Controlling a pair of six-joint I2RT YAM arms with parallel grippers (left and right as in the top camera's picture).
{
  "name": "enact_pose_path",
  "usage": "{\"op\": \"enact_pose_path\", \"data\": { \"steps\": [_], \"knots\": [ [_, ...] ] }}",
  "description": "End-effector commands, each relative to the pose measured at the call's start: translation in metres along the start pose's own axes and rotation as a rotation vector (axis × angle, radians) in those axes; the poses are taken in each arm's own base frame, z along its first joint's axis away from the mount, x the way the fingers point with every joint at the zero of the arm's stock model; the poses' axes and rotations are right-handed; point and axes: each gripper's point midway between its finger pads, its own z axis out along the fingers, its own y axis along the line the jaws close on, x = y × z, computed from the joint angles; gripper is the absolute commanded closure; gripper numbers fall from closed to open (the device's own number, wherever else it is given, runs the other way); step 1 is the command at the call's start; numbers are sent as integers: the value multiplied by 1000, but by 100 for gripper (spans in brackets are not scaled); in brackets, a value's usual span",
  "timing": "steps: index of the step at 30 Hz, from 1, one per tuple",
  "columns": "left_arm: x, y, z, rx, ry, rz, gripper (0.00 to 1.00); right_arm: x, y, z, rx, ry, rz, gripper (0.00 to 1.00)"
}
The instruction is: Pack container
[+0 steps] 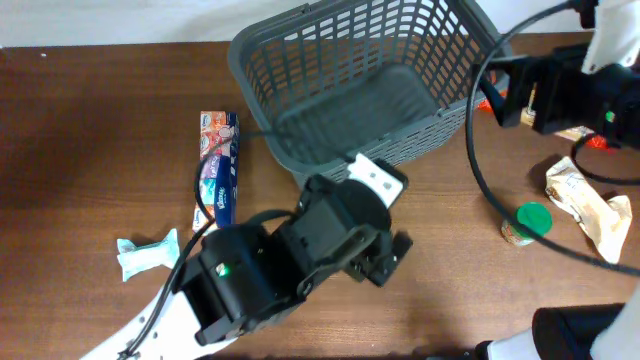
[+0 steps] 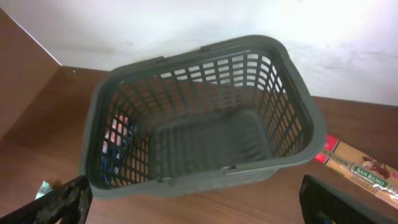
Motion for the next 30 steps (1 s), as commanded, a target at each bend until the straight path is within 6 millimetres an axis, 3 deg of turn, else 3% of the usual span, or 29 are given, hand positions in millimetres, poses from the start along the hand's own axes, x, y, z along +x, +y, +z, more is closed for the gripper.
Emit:
{"op": "enact_pose_path", "data": {
  "steps": [1, 6, 13, 20, 26, 30],
  "knots": [
    [-8, 15, 3, -95, -1, 18, 1, -4, -4, 10, -12, 3, -23, 1],
    [6, 11, 23, -96, 86, 37, 1, -10, -13, 19, -39, -5, -17, 1],
    [9, 6, 30, -77, 110, 40, 1, -17, -31, 34, -57, -15, -79, 1],
    [12, -1, 32, -41, 125, 39, 1, -5, -26, 66, -191, 49, -215, 1],
    [12, -1, 32, -41, 125, 39, 1, -4, -37, 92, -197, 71, -210, 1],
    [12, -1, 32, -40, 125, 39, 1, 5, -57, 124, -173, 131, -183, 1]
  ]
}}
